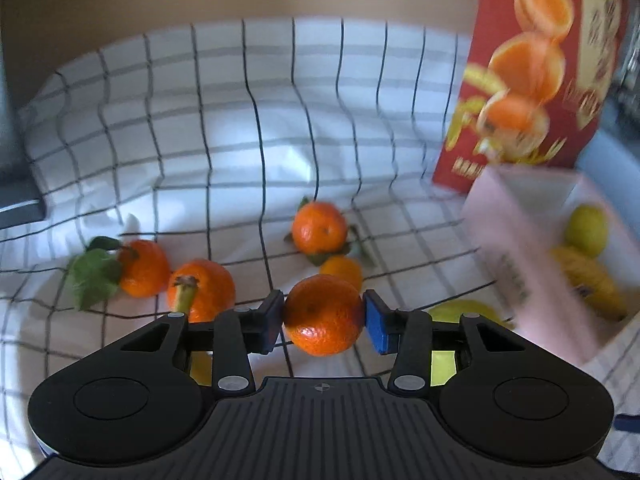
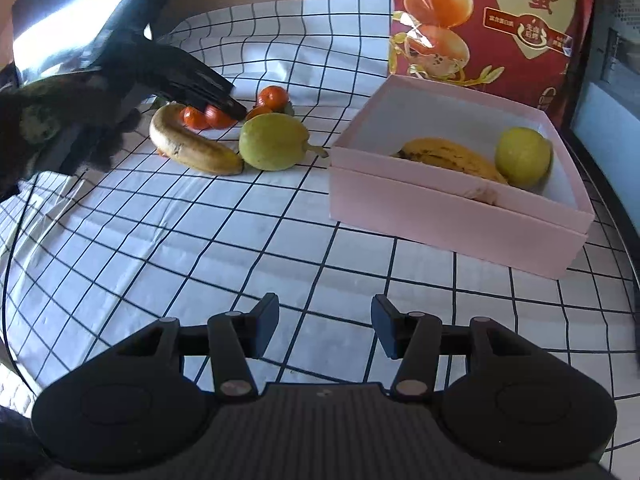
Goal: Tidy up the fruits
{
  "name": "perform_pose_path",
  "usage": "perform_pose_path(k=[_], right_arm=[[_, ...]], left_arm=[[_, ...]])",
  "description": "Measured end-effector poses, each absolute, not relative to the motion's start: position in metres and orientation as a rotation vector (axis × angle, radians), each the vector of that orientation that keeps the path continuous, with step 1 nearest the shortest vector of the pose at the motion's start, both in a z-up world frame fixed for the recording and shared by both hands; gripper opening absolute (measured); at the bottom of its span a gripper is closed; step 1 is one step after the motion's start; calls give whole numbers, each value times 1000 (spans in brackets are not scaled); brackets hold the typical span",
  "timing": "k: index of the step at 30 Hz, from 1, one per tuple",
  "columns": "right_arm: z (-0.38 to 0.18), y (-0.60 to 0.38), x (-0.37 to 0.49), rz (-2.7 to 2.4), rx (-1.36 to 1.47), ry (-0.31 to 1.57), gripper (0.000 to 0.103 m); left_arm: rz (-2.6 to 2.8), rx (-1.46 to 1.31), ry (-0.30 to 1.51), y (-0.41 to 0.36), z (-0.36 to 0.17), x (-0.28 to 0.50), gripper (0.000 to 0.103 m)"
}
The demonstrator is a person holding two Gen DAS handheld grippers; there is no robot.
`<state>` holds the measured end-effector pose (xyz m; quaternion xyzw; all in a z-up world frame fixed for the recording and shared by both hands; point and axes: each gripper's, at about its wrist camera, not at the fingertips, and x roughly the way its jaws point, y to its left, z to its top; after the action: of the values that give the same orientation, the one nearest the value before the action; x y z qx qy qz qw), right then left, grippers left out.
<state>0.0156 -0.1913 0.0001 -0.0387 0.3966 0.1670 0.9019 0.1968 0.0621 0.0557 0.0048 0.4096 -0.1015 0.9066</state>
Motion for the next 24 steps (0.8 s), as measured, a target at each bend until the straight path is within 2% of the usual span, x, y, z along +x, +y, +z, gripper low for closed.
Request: perform_pose_path(k=[5,13,20,24], right_arm=[[5,-182,23,368,-84,801,51],[35,-143,50,481,-143,703,52],[62,-86,116,575,-163,660,54],[56,-42,162,621,-210,701,54]], left_arm=[[-227,-134,811,80,74,146,48],[-114,-253,906,104,46,79,48],[-88,-356,933,127,34,48,48],[-81,-397,932,143,32,32,48]])
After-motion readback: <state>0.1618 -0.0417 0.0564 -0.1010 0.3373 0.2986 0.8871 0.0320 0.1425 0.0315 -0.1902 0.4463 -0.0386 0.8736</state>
